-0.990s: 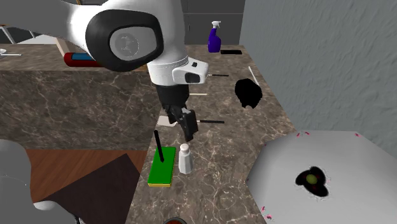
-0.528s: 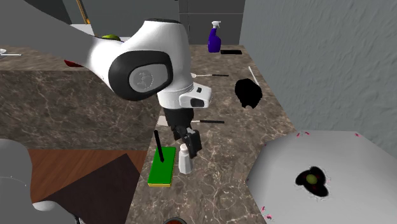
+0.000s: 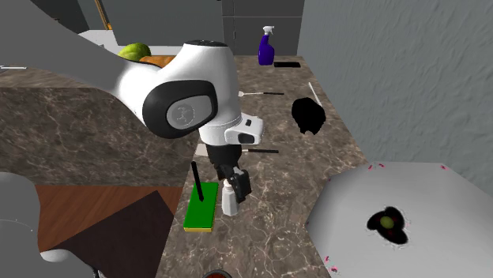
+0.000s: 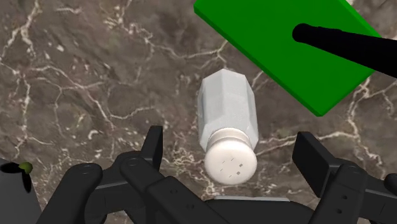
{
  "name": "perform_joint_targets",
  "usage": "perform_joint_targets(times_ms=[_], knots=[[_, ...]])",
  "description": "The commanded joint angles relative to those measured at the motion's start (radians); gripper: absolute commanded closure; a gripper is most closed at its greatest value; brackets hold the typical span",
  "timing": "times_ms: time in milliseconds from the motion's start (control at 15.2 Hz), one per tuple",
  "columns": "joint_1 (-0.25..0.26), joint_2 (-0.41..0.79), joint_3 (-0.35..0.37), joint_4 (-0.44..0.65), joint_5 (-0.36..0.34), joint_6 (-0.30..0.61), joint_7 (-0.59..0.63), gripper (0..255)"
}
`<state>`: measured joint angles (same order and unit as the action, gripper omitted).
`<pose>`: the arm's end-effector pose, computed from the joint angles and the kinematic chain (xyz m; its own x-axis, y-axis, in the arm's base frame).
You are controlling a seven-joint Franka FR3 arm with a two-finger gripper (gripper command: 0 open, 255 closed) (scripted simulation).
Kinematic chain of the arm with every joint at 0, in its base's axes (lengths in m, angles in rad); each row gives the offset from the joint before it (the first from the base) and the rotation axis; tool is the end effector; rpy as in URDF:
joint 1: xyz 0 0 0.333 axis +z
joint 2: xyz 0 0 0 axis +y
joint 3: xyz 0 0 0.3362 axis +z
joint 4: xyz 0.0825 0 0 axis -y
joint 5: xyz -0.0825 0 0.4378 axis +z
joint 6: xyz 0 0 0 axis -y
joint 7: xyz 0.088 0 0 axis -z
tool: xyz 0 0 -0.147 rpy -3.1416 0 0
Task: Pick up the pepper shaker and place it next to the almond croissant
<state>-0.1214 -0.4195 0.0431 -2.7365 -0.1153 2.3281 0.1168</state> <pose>0.4038 -0.0393 0.2912 0.9928 -0.1187 0.0178 -0.1199 -0.9877 0.1005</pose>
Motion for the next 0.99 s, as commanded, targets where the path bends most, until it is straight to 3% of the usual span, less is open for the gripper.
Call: perform_joint_targets(times_ms=[0, 132, 198, 792, 924], knots=[[0.000, 0.000, 0.000, -0.001, 0.000, 0.001, 0.000, 0], [0.000, 0.000, 0.000, 0.000, 0.000, 0.001, 0.000, 0], [0.000, 0.000, 0.000, 0.000, 0.000, 0.001, 0.000, 255], [0.000, 0.000, 0.000, -0.001, 0.000, 0.001, 0.000, 255], [0.002, -0.021, -0.001, 0.013, 0.004, -0.033, -0.005, 255]])
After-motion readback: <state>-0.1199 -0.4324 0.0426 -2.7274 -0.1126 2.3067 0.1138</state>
